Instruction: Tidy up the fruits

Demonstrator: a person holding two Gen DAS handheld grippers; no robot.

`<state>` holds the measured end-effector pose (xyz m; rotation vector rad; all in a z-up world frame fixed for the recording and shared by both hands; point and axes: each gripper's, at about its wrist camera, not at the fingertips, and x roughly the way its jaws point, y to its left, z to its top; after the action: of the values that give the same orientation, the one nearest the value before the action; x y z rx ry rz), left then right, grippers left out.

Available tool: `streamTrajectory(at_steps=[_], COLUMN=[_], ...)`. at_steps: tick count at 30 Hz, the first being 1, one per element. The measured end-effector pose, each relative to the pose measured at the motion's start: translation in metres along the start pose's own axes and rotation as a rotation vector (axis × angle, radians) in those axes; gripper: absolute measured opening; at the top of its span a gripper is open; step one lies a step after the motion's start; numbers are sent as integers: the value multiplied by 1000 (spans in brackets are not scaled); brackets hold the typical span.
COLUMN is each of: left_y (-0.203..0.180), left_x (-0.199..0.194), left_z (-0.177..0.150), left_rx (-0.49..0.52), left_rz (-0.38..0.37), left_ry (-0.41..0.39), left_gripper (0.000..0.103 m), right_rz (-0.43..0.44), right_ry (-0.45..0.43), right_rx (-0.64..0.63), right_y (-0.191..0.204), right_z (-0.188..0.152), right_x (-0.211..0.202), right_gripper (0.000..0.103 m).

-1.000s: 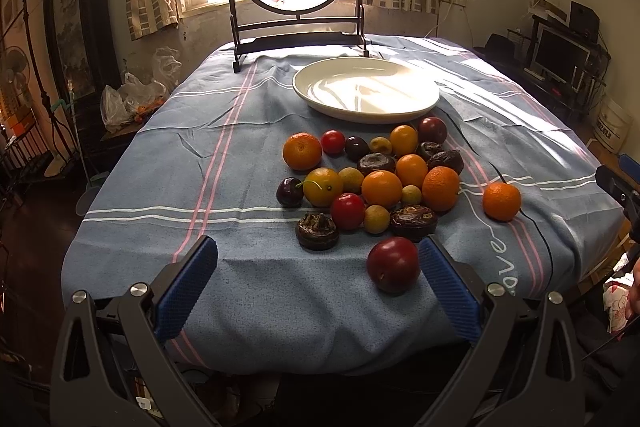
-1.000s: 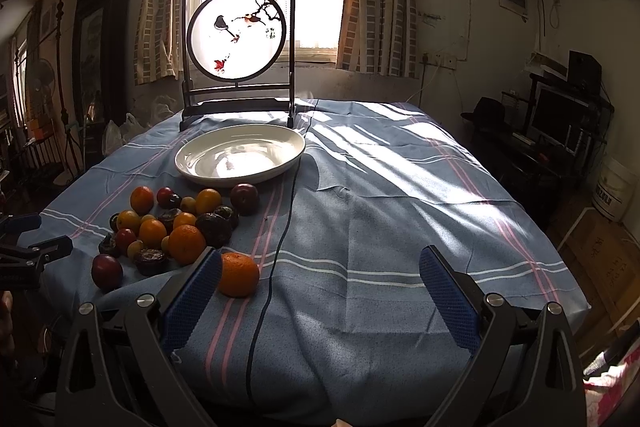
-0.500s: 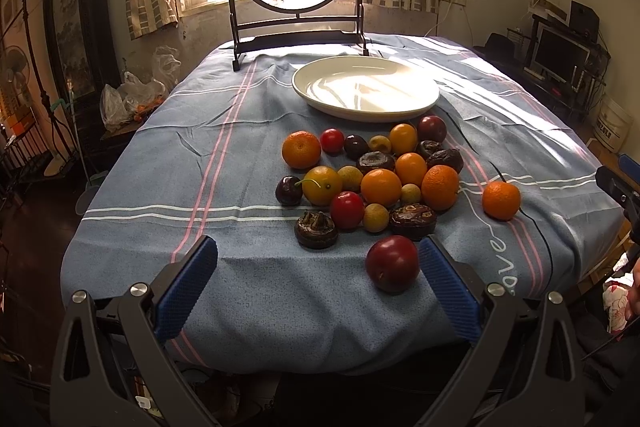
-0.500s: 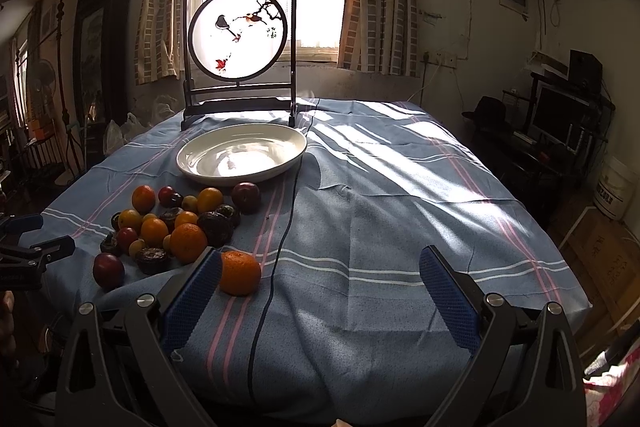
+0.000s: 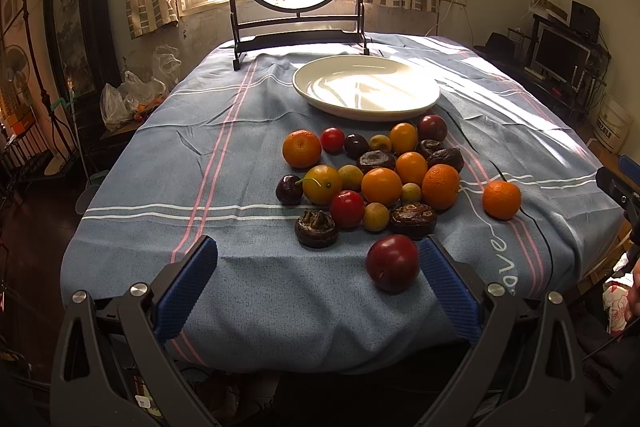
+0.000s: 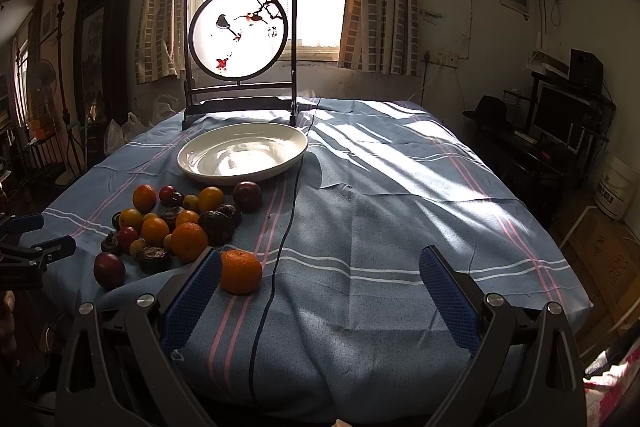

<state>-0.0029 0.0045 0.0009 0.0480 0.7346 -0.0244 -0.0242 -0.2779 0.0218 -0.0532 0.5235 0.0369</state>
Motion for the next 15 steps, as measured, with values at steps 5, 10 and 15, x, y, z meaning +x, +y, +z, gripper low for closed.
streamTrajectory(at_steps=[5, 10, 15], left_y=[0, 0, 0], left_x=[0, 0, 1], left_z=[0, 0, 0], left_rx=[0, 0, 0], left_rz=[-1, -1, -1], left_ry=[1, 2, 1], left_gripper=[98, 98, 98], right_rz=[1, 2, 4], right_ry=[1, 2, 2], right_rx=[1, 0, -1], right_y=[0, 2, 5], right_z=[0, -1, -2], right_x=[0, 0, 2], right_gripper=[99, 99, 99])
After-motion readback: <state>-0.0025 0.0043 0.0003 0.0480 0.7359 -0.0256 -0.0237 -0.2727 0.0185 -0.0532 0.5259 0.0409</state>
